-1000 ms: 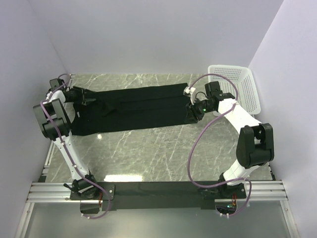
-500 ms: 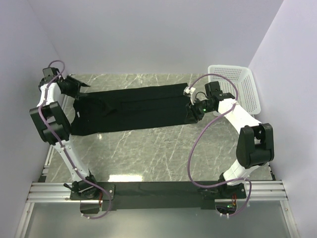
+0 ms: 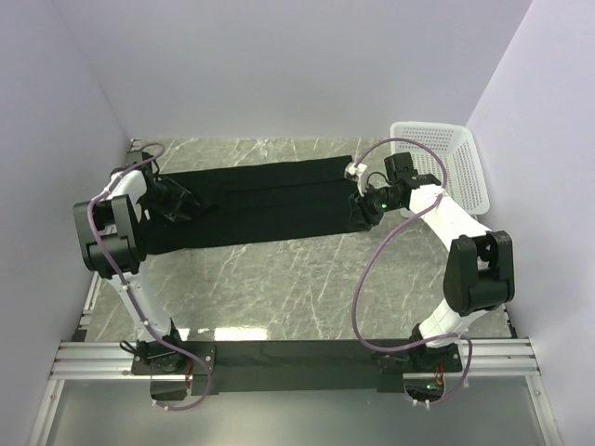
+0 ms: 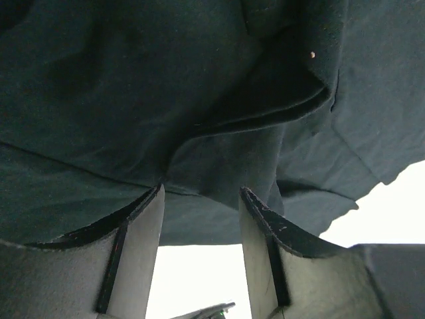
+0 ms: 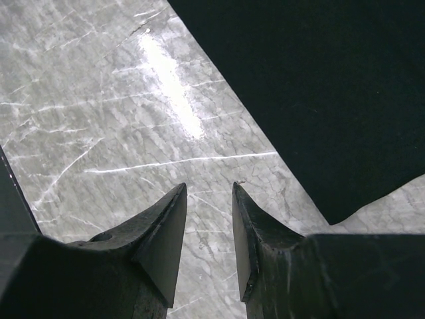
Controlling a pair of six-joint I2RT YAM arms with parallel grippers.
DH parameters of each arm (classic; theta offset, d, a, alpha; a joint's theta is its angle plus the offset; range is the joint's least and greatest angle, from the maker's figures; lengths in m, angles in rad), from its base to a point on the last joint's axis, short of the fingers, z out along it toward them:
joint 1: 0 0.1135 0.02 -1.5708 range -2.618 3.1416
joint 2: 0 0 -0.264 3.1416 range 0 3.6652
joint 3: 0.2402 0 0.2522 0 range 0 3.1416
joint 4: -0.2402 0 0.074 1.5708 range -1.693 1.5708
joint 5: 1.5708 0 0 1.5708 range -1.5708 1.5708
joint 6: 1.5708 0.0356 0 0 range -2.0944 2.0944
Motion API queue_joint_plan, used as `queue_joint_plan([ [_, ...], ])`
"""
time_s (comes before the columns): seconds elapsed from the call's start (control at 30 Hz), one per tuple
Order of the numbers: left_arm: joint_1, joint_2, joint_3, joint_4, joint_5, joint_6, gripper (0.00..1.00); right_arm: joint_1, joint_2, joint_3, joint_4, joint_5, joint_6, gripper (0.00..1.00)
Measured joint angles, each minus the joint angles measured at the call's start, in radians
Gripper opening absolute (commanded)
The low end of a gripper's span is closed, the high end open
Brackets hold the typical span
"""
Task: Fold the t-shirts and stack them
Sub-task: Fold the tshirt
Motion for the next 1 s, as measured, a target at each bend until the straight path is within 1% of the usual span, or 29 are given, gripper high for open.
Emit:
queue_joint_plan([
  [0.23, -0.035, 0.006, 0.011, 0.005, -0.079, 0.001, 0.53, 0.000, 0.000, 0.000, 0.000, 0.000, 0.000, 0.41],
  [0.3, -0.041, 0.008, 0.014, 0.005, -0.093, 0.001, 0.51, 0.000, 0.000, 0.000, 0.000, 0.000, 0.000, 0.41],
  [0.33, -0.043, 0.010, 0.015, 0.006, -0.099, 0.001, 0.47, 0.000, 0.000, 0.000, 0.000, 0.000, 0.000, 0.41],
  [0.4, -0.048, 0.020, 0.022, 0.008, -0.107, 0.001, 0.44, 0.000, 0.000, 0.000, 0.000, 0.000, 0.000, 0.40],
  [0.6, -0.050, 0.050, 0.030, 0.014, -0.109, 0.000, 0.30, 0.000, 0.000, 0.000, 0.000, 0.000, 0.000, 0.40],
  [0.63, -0.050, 0.052, 0.034, 0.013, -0.109, 0.001, 0.24, 0.000, 0.000, 0.000, 0.000, 0.000, 0.000, 0.40],
  [0.7, -0.050, 0.054, 0.043, 0.013, -0.108, 0.000, 0.18, 0.000, 0.000, 0.000, 0.000, 0.000, 0.000, 0.40],
  [0.73, -0.050, 0.054, 0.050, 0.013, -0.106, 0.000, 0.12, 0.000, 0.000, 0.000, 0.000, 0.000, 0.000, 0.40],
  [0.8, -0.050, 0.054, 0.063, 0.016, -0.104, 0.000, 0.07, 0.000, 0.000, 0.000, 0.000, 0.000, 0.000, 0.40],
  [0.83, -0.050, 0.054, 0.068, 0.016, -0.103, 0.000, 0.03, 0.000, 0.000, 0.000, 0.000, 0.000, 0.000, 0.40],
  [0.87, -0.050, 0.054, 0.075, 0.017, -0.101, 0.000, 0.01, 0.000, 0.000, 0.000, 0.000, 0.000, 0.000, 0.40],
  [1.0, -0.050, 0.054, 0.113, 0.015, -0.082, -0.003, 0.01, 0.000, 0.000, 0.000, 0.000, 0.000, 0.000, 0.40],
])
